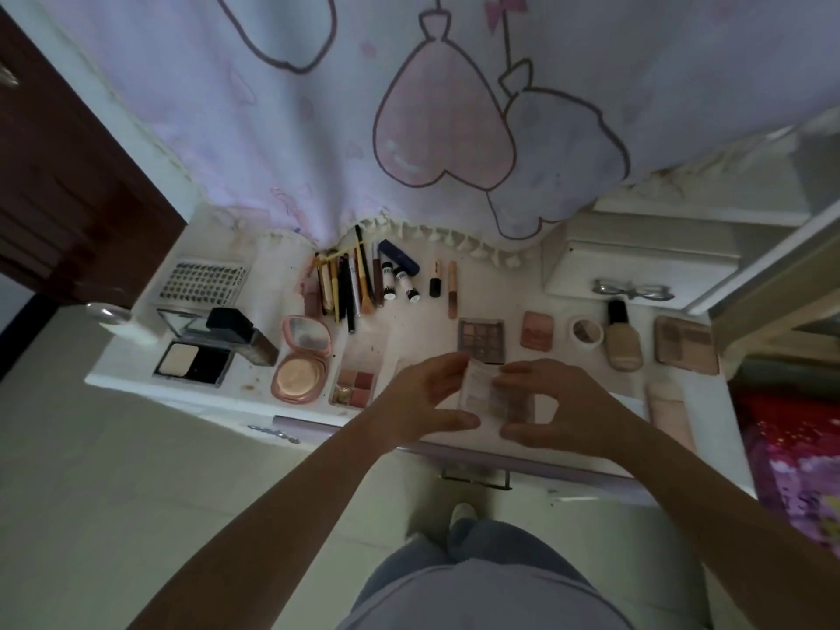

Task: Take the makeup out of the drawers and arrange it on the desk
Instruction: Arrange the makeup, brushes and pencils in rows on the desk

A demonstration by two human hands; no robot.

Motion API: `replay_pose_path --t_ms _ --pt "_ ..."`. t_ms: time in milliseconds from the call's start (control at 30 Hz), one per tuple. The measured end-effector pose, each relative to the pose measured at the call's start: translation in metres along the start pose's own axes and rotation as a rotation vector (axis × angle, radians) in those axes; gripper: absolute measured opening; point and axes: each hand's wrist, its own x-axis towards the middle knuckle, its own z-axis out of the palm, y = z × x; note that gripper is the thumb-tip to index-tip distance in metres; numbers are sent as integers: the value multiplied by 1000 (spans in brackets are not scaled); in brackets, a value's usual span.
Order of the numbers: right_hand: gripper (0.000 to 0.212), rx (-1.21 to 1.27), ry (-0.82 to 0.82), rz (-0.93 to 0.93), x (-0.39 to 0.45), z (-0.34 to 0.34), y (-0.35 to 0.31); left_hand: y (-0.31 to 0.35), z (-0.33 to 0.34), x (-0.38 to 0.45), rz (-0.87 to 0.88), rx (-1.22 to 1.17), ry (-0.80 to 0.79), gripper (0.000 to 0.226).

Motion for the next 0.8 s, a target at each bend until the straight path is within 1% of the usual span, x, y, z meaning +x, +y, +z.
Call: replay_pose_path --t_ms 67,133,233,333,467,567,633,733,800 --pt "54 86 68 3 1 -1 -13 2 -4 -6 4 -115 50 57" --pt "49 149 105 0 4 1 -26 4 -8 -13 3 -181 97 57" --pt "49 183 140 -33 13 2 -44 9 -21 -23 17 -248 157 57" --pt "48 217 166 -79 20 1 -62 15 -34 -34 55 -258 193 56" --pt "44 297 129 -94 21 -1 -79 19 -45 -52 71 -248 196 50" --pt "43 296 104 -87 23 1 -84 18 -48 -57 73 -268 220 51" --pt "41 343 106 -51 25 3 -83 16 -48 -58 67 -287 225 50" --pt "37 466 74 27 27 6 -76 8 -45 -58 32 -312 191 47" --pt "31 549 62 89 28 11 -68 -1 -41 -55 -11 -333 212 47"
